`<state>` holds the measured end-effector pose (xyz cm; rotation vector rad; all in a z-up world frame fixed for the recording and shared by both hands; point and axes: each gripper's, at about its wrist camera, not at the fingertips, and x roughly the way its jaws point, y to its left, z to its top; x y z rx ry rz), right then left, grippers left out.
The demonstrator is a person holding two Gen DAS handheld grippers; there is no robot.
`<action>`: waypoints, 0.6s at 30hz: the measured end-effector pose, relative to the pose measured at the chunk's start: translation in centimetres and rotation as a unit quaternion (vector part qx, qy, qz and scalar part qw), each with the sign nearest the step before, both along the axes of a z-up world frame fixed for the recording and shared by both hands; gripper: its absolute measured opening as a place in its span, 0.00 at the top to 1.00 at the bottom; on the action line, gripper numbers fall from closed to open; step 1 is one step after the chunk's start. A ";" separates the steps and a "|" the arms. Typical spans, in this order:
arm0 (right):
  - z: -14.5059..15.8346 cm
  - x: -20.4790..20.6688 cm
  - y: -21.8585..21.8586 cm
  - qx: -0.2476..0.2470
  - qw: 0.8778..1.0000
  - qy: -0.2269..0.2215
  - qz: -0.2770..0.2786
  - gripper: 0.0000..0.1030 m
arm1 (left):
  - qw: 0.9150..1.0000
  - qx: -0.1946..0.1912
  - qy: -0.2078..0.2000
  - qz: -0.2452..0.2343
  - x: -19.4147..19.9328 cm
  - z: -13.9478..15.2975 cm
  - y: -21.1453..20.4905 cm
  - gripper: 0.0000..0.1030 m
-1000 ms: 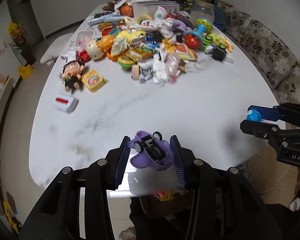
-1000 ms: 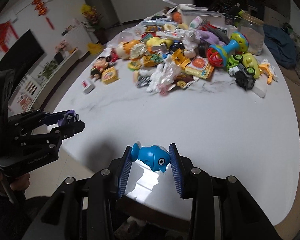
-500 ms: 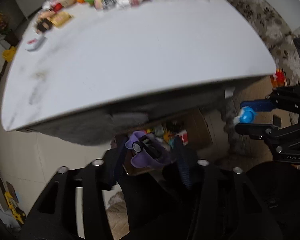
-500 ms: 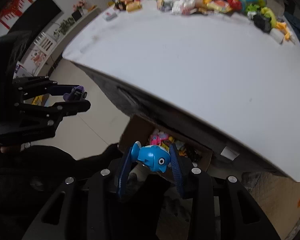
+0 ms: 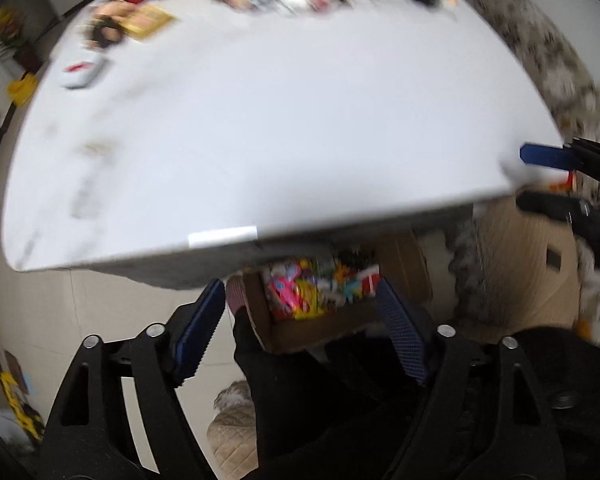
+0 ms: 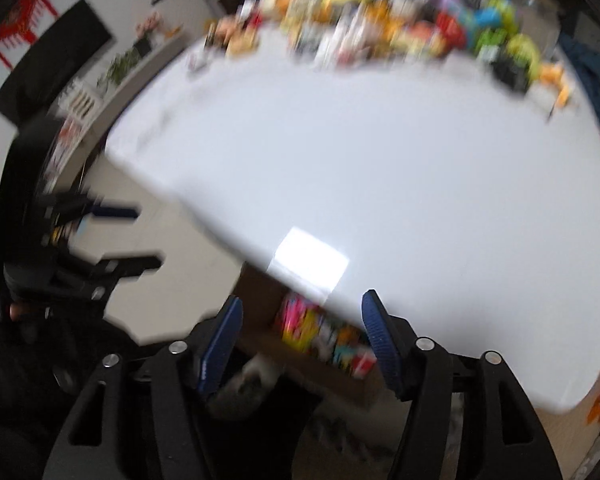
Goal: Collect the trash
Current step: 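Drop the blue fish toy from the right tool while the left tool drops the purple toy, then drop the plastic bag from the right tool while the left tool drops the white-red box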
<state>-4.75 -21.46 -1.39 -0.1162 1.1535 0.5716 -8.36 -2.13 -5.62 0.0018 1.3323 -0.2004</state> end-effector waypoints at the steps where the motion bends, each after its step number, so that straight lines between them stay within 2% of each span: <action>1: 0.4 1.3 0.4 0.001 1.000 -0.011 -0.009 0.38 | 1.000 0.002 -0.011 0.011 0.6 0.8 1.1 0.24; 5: 0.8 10.0 3.2 0.020 0.996 -0.039 -0.072 0.37 | 0.998 0.027 -0.038 0.042 3.0 2.2 4.2 0.22; 8: 0.1 15.9 5.6 0.038 0.992 -0.034 -0.119 0.37 | 0.996 0.031 -0.049 0.065 4.4 2.6 6.5 0.22; 12: -2.0 20.8 7.7 0.020 0.987 -0.014 -0.159 0.37 | 0.994 0.044 -0.063 0.074 5.8 2.6 8.7 0.22; 13: -2.9 22.1 8.1 0.005 0.986 -0.001 -0.166 0.43 | 0.994 0.046 -0.068 0.076 6.3 2.6 9.5 0.22; 14: -3.7 22.6 8.5 -0.003 0.986 0.013 -0.167 0.61 | 0.993 0.047 -0.070 0.077 6.8 2.4 9.8 0.22; 15: -3.9 22.8 8.4 -0.010 0.985 0.008 -0.173 0.67 | 0.993 0.047 -0.071 0.079 7.4 2.4 10.7 0.22; 16: -3.4 22.7 8.2 -0.002 0.985 0.001 -0.171 0.73 | 0.993 0.047 -0.072 0.083 7.8 2.3 11.3 0.22; 18: -2.3 21.7 7.6 0.013 0.985 -0.003 -0.171 0.73 | 0.992 0.043 -0.076 0.094 9.0 2.1 12.8 0.22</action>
